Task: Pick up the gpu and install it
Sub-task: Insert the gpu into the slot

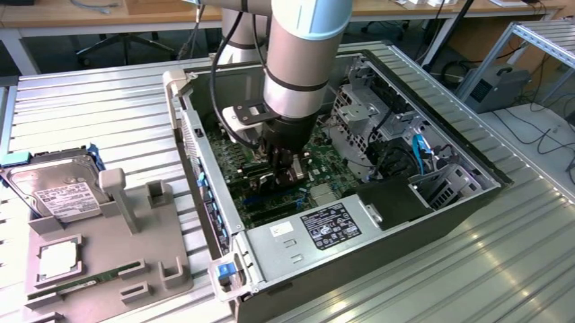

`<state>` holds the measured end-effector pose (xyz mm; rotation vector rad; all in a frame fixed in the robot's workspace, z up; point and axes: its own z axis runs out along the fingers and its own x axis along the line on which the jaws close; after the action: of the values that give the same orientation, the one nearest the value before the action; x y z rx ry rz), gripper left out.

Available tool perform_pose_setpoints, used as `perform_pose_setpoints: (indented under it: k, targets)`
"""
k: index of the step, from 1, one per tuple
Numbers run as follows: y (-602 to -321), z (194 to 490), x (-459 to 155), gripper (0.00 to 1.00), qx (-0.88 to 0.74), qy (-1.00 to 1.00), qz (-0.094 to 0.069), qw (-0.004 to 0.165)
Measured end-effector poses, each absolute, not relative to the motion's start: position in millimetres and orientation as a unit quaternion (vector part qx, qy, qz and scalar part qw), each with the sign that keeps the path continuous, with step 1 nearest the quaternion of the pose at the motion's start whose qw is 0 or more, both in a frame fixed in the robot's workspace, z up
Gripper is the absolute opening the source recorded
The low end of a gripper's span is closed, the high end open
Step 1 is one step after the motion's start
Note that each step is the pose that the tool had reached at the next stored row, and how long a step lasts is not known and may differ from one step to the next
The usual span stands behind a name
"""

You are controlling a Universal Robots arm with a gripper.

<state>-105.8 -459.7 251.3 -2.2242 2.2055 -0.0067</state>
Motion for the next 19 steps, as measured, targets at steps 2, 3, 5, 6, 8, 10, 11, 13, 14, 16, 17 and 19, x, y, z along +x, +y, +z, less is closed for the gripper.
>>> perform_pose_setpoints:
  k: [2,3,5,6,8,10,11,13,14,16,17,19]
  targets:
    - [-459.7,251.3,-105.8,0.27,-0.710,0.704,-0.002,0.005]
    - [-459.7,251.3,-105.8,0.27,-0.710,0.704,-0.002,0.005]
    - [-459.5,250.9,-105.7,0.28,-0.710,0.704,-0.002,0.005]
    - [-459.6,250.9,-105.7,0.34,-0.710,0.704,-0.002,0.005]
    - [-459.6,251.2,-105.8,0.40,-0.710,0.704,-0.002,0.005]
    - [-459.6,251.3,-105.8,0.46,-0.710,0.704,-0.002,0.005]
    - [-459.6,251.2,-105.8,0.53,-0.710,0.704,-0.002,0.005]
    - [-459.7,252.9,-105.8,0.53,-0.710,0.704,-0.002,0.004]
    - [-459.6,254.9,-105.8,0.53,-0.710,0.704,-0.002,0.005]
    - [-459.6,256.3,-105.8,0.53,-0.710,0.704,-0.002,0.005]
    - [-459.6,256.5,-105.8,0.53,-0.710,0.704,-0.002,0.005]
    - [-459.6,256.8,-105.8,0.53,-0.710,0.704,-0.001,0.006]
